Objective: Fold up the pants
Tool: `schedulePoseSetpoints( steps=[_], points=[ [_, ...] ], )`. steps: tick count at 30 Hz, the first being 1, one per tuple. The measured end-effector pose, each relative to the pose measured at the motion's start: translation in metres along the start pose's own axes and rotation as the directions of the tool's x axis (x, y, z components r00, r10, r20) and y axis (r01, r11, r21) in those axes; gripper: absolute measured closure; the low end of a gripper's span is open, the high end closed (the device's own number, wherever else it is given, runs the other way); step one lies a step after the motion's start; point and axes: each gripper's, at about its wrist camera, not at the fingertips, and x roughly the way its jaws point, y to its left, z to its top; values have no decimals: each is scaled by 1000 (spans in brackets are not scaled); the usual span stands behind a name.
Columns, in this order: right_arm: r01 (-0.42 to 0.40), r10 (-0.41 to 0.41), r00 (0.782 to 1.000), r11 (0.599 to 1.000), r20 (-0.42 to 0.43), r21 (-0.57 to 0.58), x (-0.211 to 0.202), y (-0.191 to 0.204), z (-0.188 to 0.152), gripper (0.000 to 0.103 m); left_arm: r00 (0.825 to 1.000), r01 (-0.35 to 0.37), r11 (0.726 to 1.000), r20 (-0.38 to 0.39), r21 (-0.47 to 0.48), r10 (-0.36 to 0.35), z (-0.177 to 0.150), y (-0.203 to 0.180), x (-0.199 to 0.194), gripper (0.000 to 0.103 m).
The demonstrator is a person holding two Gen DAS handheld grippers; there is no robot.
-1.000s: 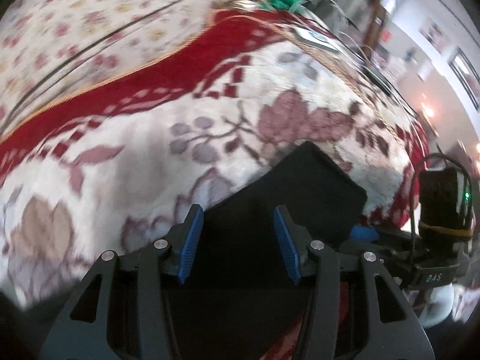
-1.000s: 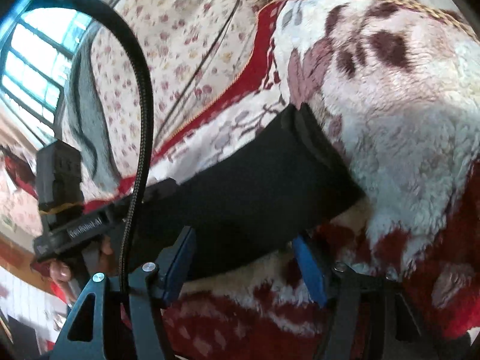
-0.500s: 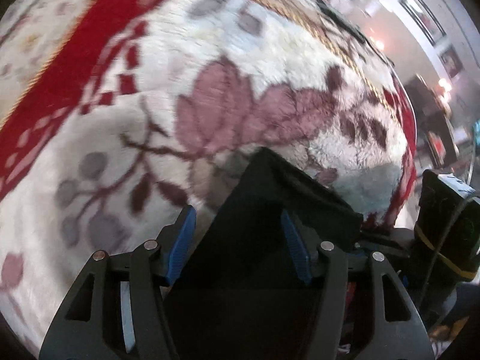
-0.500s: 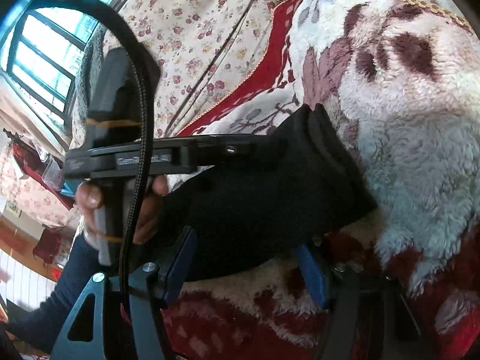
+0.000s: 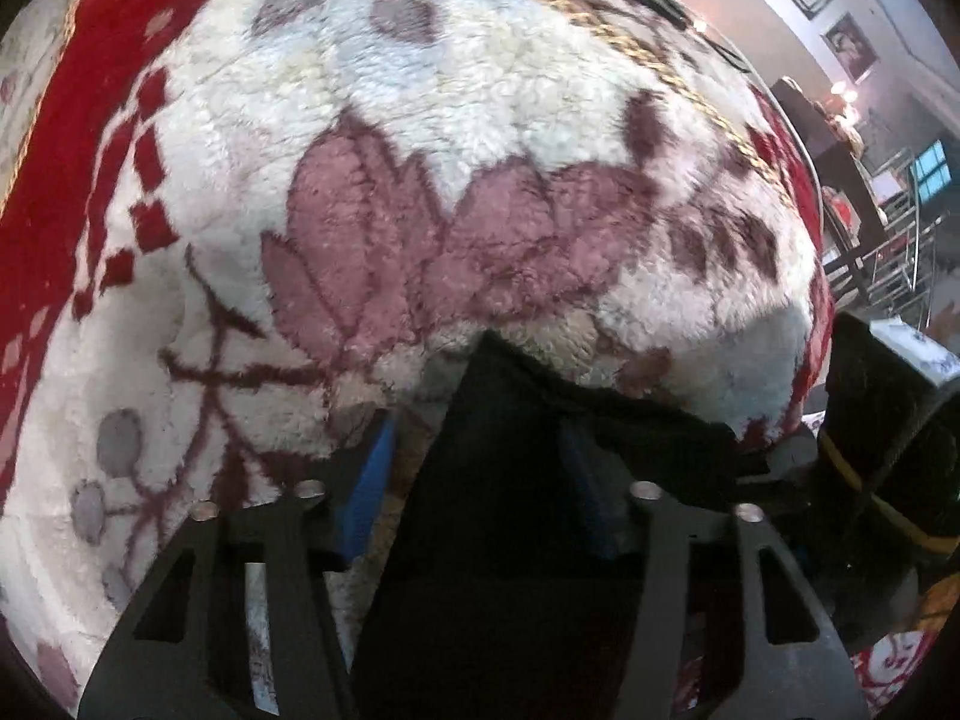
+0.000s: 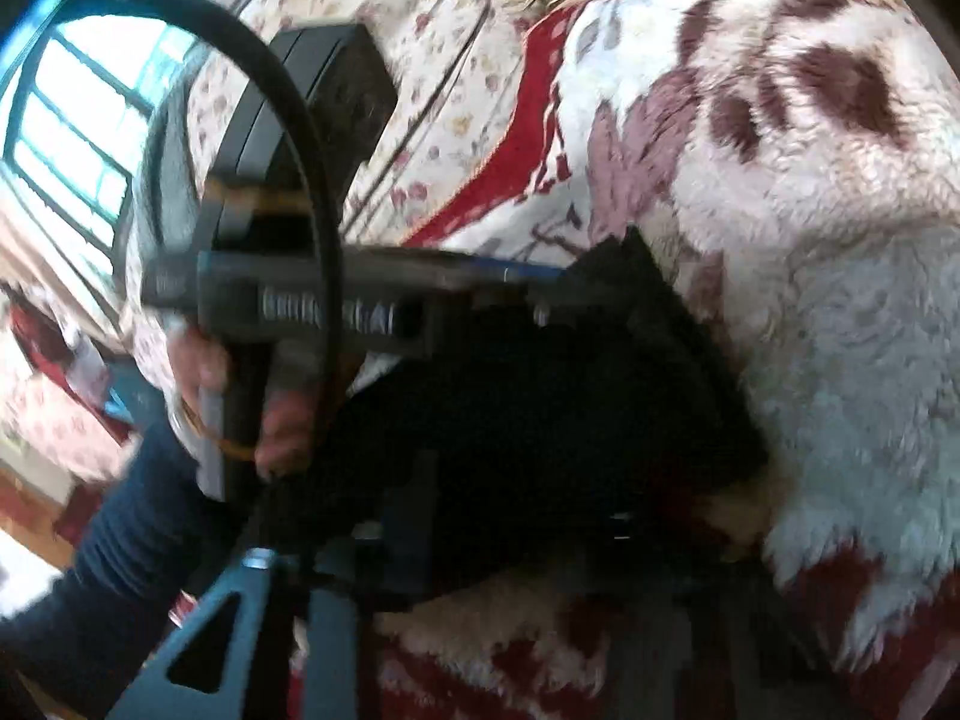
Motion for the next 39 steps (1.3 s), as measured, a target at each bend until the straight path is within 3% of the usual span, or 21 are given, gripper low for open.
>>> schedulePoseSetpoints(
  steps=[1,5,13,18,25,30,32,34,35,37,38,39],
  points=[
    [7,-7,1000,1000,0,-11,1,2,0,80,1000,26,1000,9,2,-26,-3,-4,-2,76],
    [-14,14,1000,1000,1,0,-1,1,1,85,998,-42,999,43,22,41,-8,-19,-6,93],
    [-164,168,983,985,78,-56,-24,13,8,90,980,-40,999,195,-25,44,-22,-36,-60,94],
    [-209,225,971,964,84,-162,-35,49,13,90,949,-90,993,295,-77,109,-38,-48,-116,94],
    [-243,265,964,899,10,-365,-26,130,2,90,891,-122,967,404,-223,206,-115,-24,-191,94],
    [-268,241,963,835,-117,-481,15,181,-29,90,853,-110,916,436,-387,287,-197,-4,-219,94],
    [-255,198,966,819,-165,-513,41,193,-48,88,834,-128,874,426,-469,351,-233,8,-223,93],
    [-231,135,968,812,-213,-536,73,203,-64,77,822,-120,826,412,-550,394,-265,21,-228,93],
    [-240,122,961,812,-248,-531,87,206,-72,73,816,-100,802,413,-589,405,-283,28,-231,93],
    [-284,152,946,812,-285,-510,98,210,-80,53,793,-88,759,416,-645,445,-309,32,-240,90],
    [-326,192,934,805,-302,-496,96,212,-80,51,775,-105,732,406,-673,484,-322,31,-246,87],
    [-392,250,907,794,-339,-465,93,213,-78,51,760,-110,718,407,-688,506,-332,28,-252,85]
  ],
)
